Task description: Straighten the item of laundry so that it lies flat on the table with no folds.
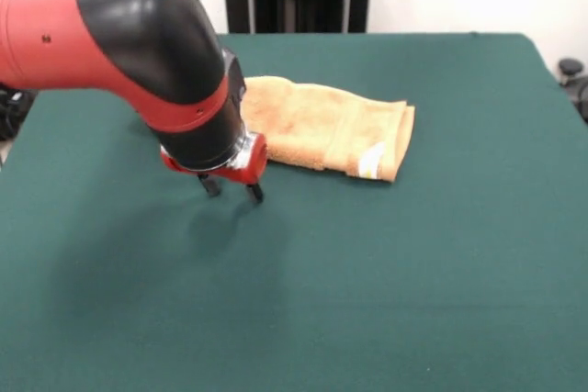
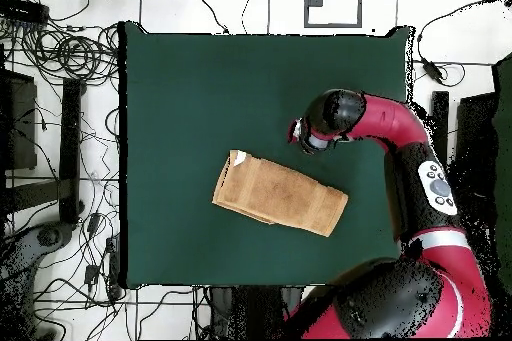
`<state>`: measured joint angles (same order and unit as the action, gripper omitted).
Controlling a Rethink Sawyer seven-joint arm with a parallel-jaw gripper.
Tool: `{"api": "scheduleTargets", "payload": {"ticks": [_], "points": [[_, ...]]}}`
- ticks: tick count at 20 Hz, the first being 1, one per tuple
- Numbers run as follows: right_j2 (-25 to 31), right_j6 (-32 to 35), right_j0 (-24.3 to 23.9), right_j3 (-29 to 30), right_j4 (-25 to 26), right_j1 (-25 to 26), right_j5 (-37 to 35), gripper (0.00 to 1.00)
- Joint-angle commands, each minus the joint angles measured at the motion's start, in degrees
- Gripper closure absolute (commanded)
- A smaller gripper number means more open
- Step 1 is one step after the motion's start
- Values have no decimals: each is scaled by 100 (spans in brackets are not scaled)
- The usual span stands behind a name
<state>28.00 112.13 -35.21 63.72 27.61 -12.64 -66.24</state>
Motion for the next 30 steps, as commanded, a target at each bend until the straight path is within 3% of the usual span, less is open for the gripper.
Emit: {"api": "scheduleTargets", "payload": {"ticks": [1, 6, 21, 25, 30], "points": [[614, -1987, 274, 733, -616, 1184, -1847, 0], [645, -1899, 173, 950, -1044, 1235, -2250, 0], [915, -1725, 232, 1133, -1266, 1283, -2500, 0], [977, -1696, 212, 1277, -1230, 1291, -2325, 0], [778, -594, 188, 1638, -1313, 1066, -1408, 0]]}}
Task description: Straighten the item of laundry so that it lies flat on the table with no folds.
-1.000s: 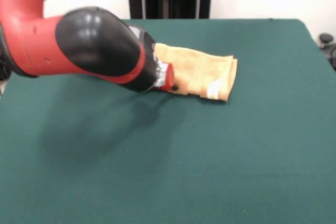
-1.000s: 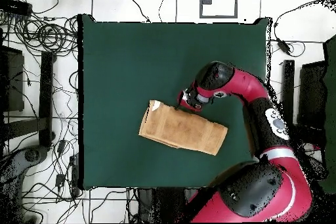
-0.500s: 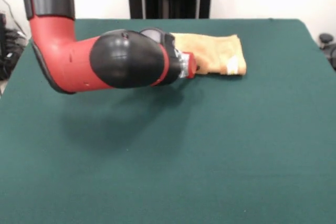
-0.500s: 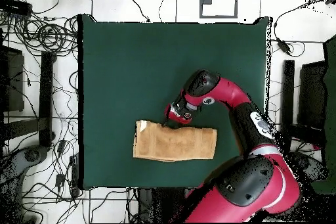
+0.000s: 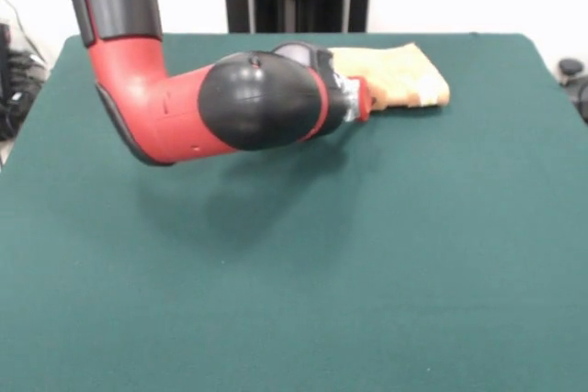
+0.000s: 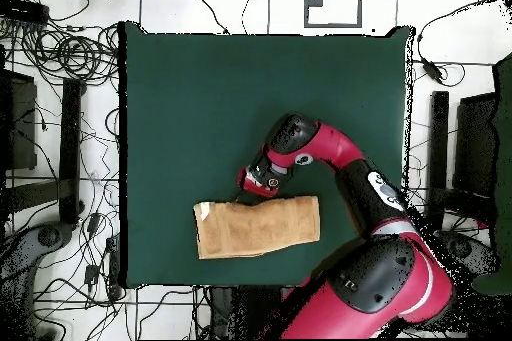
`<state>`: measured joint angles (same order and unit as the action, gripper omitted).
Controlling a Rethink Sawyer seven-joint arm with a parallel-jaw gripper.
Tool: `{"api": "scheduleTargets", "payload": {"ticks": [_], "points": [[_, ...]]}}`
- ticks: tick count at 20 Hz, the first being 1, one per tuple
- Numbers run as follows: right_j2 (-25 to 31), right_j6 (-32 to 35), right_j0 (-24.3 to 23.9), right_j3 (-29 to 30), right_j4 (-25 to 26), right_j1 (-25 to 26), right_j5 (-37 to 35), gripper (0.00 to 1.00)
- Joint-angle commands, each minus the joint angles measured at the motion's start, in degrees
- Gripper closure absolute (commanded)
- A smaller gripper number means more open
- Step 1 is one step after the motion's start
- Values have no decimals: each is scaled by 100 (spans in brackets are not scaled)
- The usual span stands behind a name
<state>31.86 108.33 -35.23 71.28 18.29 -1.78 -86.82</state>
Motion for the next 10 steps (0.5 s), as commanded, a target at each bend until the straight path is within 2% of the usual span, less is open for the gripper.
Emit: {"api": "scheduleTargets", "payload": {"ticks": [1, 10], "points": [[393, -210, 190, 906, -397, -22, 709, 100], [364, -236, 161, 985, -484, 8, 785, 100]]}}
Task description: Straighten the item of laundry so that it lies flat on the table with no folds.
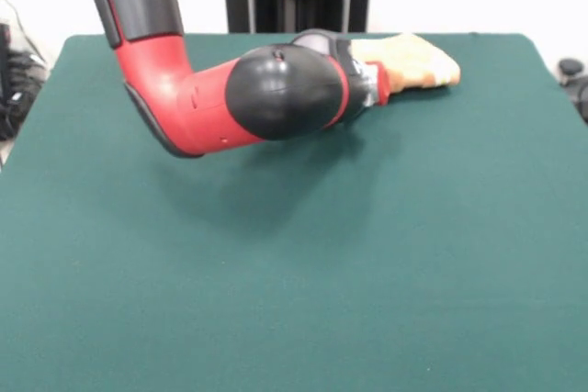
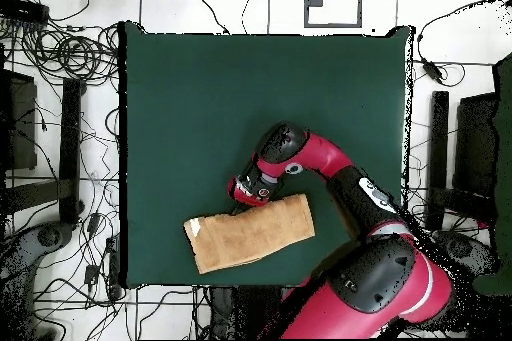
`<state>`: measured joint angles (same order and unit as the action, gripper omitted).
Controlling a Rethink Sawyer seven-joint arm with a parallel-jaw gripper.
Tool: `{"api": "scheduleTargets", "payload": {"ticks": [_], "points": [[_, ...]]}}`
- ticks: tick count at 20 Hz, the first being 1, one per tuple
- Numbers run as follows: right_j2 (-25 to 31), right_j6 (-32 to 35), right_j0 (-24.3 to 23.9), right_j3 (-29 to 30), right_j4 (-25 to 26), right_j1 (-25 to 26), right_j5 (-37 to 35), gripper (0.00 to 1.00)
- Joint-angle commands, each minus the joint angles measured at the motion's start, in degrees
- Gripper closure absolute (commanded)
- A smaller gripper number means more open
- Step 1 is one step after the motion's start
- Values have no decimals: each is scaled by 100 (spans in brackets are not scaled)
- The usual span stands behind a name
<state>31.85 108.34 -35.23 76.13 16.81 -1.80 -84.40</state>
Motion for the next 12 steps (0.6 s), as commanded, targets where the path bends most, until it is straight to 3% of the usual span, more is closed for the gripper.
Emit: {"api": "scheduleTargets", "payload": {"ticks": [1, 9, 10, 12], "points": [[355, -220, 168, 514, -343, 0, 562, 100], [301, 110, 211, 753, -385, -222, 858, 100], [275, 186, 212, 791, -456, -229, 882, 0], [261, 214, 224, 778, -480, -236, 877, 0]]}}
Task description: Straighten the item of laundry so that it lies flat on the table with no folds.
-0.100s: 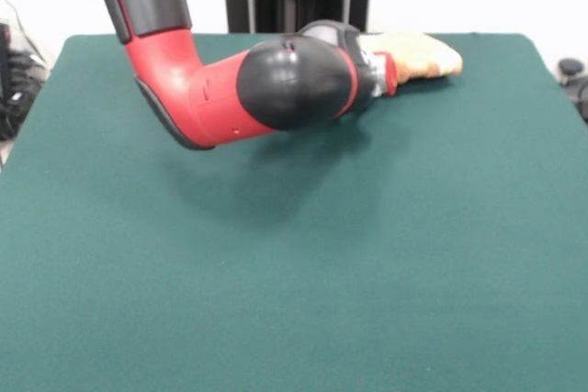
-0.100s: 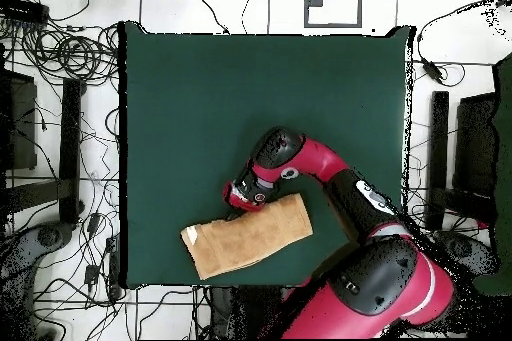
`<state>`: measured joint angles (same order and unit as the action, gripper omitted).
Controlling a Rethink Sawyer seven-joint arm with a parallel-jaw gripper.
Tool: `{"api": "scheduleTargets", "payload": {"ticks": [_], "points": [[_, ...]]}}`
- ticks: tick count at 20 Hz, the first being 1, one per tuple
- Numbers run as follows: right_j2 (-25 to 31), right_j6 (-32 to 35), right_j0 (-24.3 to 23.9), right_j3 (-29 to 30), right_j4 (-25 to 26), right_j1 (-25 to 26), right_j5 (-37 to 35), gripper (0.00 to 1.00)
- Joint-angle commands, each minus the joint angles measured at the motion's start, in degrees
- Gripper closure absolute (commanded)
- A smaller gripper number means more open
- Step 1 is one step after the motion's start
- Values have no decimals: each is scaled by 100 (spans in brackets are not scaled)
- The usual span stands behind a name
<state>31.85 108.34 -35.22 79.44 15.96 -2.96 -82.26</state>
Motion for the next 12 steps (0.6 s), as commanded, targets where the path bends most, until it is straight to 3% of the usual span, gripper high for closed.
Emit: {"api": "scheduleTargets", "payload": {"ticks": [1, 7, 9, 12], "points": [[254, 228, 228, 441, -408, -123, 662, 0], [189, 209, 218, 610, -468, -316, 760, 0], [119, 495, 187, 1036, -536, -766, 844, 0], [-182, 1129, 327, 1682, -514, -1912, 955, 0]]}}
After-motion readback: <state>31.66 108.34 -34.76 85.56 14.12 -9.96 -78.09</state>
